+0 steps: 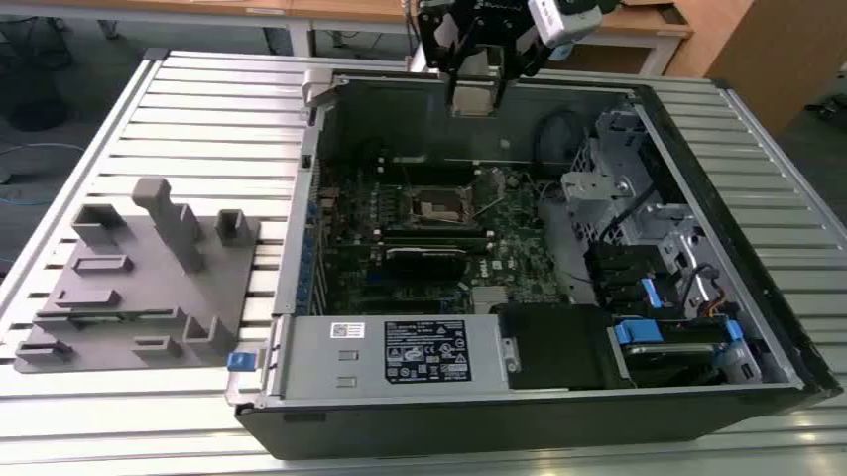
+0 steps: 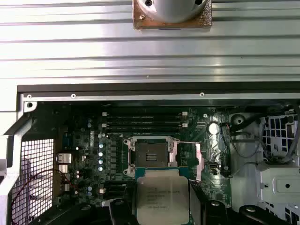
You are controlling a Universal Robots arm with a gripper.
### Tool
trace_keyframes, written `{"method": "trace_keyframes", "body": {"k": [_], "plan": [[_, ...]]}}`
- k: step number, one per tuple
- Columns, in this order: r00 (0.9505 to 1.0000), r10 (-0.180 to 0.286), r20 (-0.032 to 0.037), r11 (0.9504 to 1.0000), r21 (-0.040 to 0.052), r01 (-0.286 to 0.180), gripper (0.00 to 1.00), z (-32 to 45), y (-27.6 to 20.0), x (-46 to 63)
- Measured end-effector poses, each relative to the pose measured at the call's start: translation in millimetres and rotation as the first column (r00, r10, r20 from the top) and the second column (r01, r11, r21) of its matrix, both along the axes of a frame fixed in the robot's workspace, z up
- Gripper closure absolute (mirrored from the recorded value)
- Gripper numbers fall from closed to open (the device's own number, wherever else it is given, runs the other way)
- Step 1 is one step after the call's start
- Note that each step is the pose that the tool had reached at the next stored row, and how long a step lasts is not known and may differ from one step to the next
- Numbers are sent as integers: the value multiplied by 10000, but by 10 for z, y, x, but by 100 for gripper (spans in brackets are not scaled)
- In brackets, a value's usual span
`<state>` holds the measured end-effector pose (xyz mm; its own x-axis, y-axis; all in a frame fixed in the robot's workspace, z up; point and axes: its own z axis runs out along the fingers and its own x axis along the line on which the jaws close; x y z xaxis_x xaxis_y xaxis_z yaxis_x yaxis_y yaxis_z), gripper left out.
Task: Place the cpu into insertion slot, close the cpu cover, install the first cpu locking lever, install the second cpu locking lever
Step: 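Place the cpu into insertion slot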
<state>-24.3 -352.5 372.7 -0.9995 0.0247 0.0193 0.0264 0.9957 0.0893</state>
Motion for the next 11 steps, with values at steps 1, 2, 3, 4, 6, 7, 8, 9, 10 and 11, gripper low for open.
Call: {"method": "trace_keyframes", "body": {"k": [1,2,3,4,6,7,8,9,10,11], "plan": [[10000,0,0,10000,0,0,46,0,0,0],[10000,0,0,10000,0,0,46,0,0,0],[10000,0,0,10000,-1,0,46,-1,0,0],[10000,0,0,10000,-1,0,46,-2,0,0],[10000,0,0,10000,0,0,46,-6,0,0],[10000,0,0,10000,1,0,46,-9,0,0],[10000,0,1,10000,1,0,46,-13,0,0],[10000,0,0,10000,0,0,46,-18,0,0],[10000,0,0,10000,0,0,46,-22,0,0],[10000,0,0,10000,0,0,46,-25,0,0]]}}
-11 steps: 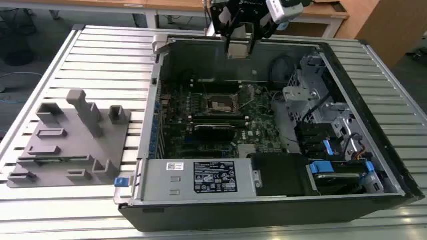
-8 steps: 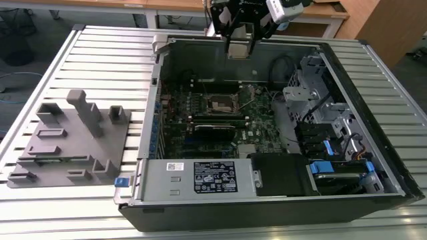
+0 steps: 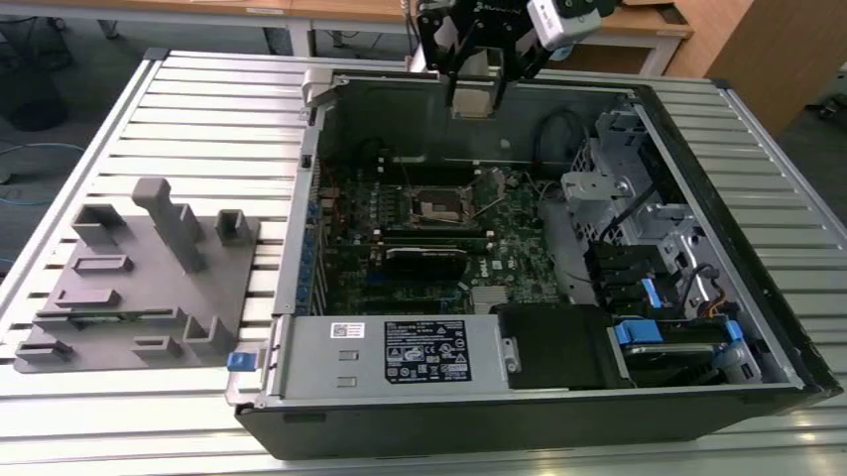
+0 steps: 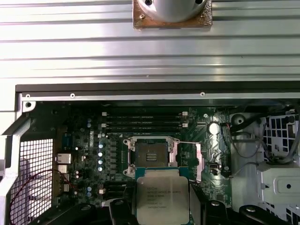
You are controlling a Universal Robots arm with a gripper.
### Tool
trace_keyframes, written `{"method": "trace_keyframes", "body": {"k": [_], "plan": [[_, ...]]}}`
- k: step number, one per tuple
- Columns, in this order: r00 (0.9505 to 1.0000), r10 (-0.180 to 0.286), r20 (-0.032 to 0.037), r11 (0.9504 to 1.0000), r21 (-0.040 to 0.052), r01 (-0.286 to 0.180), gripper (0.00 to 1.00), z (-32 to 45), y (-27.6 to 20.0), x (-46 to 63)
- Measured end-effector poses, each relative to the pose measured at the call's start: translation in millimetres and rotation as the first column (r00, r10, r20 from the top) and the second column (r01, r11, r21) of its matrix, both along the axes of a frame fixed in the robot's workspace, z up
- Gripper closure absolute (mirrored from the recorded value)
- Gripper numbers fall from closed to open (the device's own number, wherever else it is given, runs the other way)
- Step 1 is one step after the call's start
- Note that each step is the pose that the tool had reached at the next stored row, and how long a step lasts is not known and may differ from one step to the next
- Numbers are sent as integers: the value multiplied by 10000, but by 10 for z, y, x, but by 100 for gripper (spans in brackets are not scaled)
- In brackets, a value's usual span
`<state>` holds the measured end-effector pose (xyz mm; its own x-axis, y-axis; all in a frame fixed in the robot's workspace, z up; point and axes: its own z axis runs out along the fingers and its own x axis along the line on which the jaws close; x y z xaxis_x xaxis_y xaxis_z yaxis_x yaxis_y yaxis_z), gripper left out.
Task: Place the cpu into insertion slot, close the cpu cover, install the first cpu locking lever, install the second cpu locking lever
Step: 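Place the cpu into insertion slot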
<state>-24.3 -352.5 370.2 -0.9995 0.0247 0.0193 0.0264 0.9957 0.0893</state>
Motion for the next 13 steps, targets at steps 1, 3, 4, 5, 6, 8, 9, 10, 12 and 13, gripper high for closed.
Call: {"method": "trace_keyframes", "body": {"k": [1,3,4,5,6,8,9,10,12,13], "plan": [[10000,-1,0,10000,0,1,46,-3,0,0],[10000,0,0,10000,-1,0,46,-8,0,0],[10000,0,-1,10000,-1,0,46,-8,0,0],[10000,0,-1,10000,-1,0,46,-8,0,0],[10000,0,0,10000,0,0,46,-9,0,0],[10000,0,1,10000,3,0,46,-18,0,0],[10000,0,1,10000,2,0,46,-25,0,0],[10000,0,1,10000,2,0,46,-35,0,0],[10000,0,1,10000,1,0,46,-57,0,0],[10000,0,1,10000,1,0,46,-66,0,0]]}}
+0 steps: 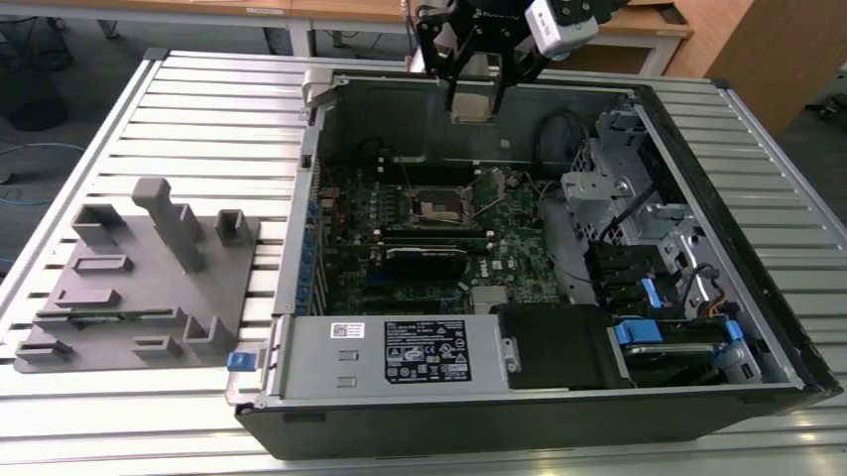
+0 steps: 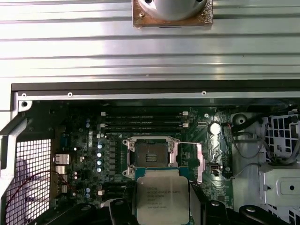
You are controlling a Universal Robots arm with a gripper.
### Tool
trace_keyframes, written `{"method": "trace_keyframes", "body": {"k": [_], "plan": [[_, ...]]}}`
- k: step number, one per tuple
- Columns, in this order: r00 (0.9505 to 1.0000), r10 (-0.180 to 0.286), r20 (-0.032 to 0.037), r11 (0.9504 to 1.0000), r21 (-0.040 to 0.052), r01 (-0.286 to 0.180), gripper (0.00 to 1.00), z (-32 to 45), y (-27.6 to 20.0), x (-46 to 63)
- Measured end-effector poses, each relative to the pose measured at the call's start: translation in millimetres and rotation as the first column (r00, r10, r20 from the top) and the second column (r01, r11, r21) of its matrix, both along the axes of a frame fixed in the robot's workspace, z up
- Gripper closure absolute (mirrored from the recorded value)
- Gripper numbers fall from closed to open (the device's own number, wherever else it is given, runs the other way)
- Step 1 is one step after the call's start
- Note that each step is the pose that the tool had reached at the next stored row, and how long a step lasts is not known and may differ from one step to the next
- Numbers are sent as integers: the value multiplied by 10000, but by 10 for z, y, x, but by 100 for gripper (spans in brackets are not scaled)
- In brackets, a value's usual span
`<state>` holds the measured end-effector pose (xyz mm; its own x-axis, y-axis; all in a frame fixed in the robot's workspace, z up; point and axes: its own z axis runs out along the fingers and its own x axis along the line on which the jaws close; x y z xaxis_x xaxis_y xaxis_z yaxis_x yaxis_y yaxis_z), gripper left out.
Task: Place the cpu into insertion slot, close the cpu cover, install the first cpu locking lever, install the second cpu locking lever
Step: 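Place the cpu into insertion slot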
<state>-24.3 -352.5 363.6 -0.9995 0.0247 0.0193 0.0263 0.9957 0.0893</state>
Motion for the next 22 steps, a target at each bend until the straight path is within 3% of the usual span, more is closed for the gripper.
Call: {"method": "trace_keyframes", "body": {"k": [22], "plan": [[10000,-1,-1,10000,0,1,46,-66,0,0]]}}
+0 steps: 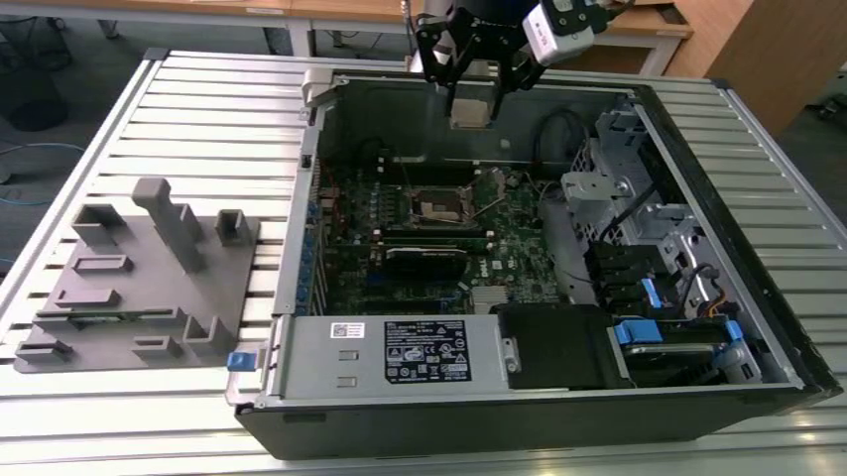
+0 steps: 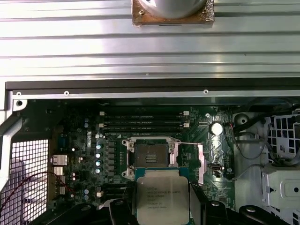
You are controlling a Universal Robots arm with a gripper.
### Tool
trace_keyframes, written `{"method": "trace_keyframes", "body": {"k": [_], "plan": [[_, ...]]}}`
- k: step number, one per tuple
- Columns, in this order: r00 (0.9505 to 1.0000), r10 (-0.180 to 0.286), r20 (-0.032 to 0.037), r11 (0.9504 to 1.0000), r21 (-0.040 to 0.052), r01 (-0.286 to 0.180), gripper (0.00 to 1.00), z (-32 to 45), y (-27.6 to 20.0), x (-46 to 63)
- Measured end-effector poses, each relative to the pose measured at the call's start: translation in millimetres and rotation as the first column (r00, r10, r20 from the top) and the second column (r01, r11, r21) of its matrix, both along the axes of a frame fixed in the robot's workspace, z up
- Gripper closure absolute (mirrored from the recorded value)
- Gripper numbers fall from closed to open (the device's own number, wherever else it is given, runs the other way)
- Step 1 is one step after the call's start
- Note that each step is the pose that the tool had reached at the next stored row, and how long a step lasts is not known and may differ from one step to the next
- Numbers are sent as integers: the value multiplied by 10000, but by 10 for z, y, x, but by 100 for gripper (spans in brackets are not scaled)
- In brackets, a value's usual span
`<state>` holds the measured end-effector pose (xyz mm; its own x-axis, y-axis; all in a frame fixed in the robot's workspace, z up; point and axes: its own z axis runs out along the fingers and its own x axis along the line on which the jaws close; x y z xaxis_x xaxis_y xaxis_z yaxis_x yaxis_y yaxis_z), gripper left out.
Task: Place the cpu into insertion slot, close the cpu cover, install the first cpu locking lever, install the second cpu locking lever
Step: 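Place the cpu into insertion slot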
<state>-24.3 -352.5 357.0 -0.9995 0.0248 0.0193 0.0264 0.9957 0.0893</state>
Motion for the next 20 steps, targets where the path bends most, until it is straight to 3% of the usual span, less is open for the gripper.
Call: {"method": "trace_keyframes", "body": {"k": [15,20], "plan": [[10000,0,0,10000,0,0,46,-73,0,0],[10000,0,0,10000,40,0,46,-92,0,0]]}}
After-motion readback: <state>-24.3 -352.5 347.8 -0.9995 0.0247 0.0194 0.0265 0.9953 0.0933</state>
